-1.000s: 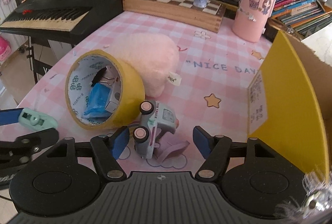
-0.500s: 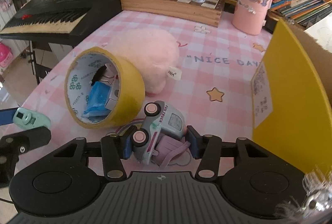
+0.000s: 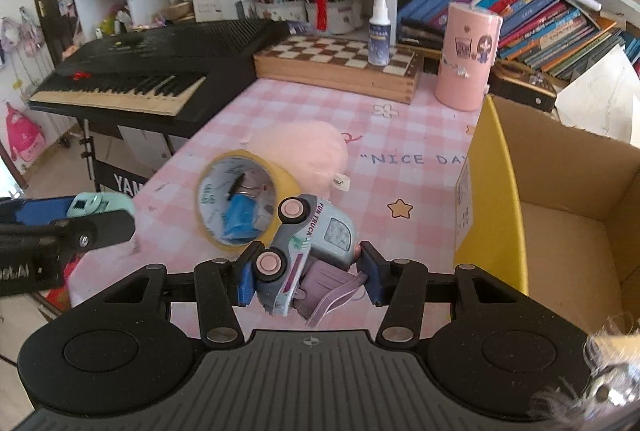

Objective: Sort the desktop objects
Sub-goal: 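Close the right tool on the small toy truck and lift it, then carry the stapler and toy truck over the yellow box with both tools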

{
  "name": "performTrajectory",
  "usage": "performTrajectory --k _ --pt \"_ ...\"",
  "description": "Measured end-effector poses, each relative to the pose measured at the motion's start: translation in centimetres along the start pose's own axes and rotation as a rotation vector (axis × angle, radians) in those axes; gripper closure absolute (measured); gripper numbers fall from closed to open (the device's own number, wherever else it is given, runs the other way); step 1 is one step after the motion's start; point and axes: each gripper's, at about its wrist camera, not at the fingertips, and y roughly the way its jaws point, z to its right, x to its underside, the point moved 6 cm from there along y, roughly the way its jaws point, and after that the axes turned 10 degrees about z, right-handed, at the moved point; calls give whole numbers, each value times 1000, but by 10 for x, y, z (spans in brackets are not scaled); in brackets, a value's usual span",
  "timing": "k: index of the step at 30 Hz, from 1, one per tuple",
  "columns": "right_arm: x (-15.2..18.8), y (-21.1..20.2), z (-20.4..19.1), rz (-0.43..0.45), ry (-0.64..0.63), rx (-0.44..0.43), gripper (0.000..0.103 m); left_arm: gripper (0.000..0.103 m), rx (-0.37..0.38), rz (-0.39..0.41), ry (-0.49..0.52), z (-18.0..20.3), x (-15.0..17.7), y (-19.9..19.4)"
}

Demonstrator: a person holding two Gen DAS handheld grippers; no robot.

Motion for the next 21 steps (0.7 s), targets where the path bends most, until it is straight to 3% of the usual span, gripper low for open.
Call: performTrajectory --k 21 --pt "50 -94 -30 26 46 51 55 33 83 26 34 11 27 -86"
